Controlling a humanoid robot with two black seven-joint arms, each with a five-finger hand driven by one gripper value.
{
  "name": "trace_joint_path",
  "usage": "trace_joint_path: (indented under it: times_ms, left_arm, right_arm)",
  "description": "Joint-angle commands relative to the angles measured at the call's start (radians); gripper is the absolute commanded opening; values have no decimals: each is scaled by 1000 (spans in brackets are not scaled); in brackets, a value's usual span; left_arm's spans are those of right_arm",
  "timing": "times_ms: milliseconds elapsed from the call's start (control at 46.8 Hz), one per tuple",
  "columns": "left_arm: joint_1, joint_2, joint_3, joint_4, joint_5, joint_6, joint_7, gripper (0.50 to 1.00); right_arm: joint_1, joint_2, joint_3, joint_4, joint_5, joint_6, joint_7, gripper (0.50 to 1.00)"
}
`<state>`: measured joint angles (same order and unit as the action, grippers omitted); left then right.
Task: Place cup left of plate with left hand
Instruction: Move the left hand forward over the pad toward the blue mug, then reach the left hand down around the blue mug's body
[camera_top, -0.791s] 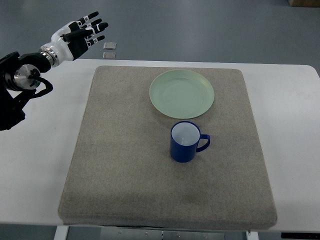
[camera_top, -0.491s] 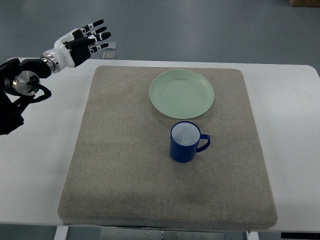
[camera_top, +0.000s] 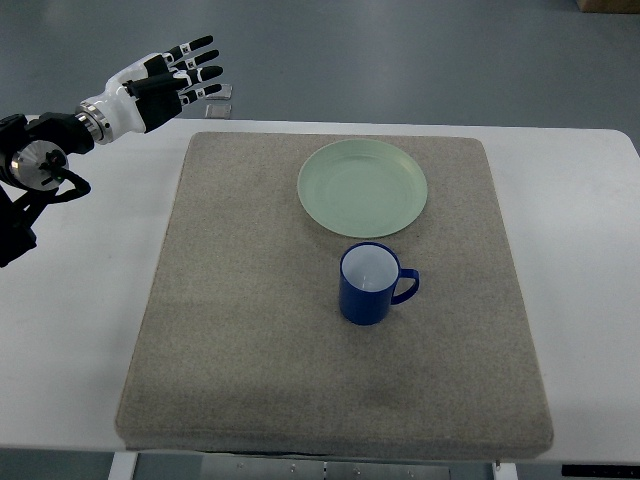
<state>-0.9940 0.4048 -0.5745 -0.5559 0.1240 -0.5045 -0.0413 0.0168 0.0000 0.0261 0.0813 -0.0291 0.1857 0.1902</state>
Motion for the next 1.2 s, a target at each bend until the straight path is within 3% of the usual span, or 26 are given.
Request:
trace_joint_path:
  times_ms: [0,150,427,662,726,1175]
  left_arm:
    - [0,8,1,-7,51,-28,0,1000]
    - [3,25,1,-27,111,-84,-15,1000]
    - [75,89,2,-312,414,-106,-97,1000]
    - [147,91,2,-455,747,-106,-265,1000]
    - [153,91,2,-475,772,-106,-298,1000]
    - [192,-34,90,-476,855,-106,-308,1000]
  right_arm:
    - [0,0,0,0,0,0,0,932]
    - [0,0,0,0,0,0,0,932]
    - [0,0,0,0,0,0,0,932]
    - [0,0,0,0,0,0,0,932]
    - [0,0,0,0,0,0,0,932]
    - [0,0,0,0,0,0,0,932]
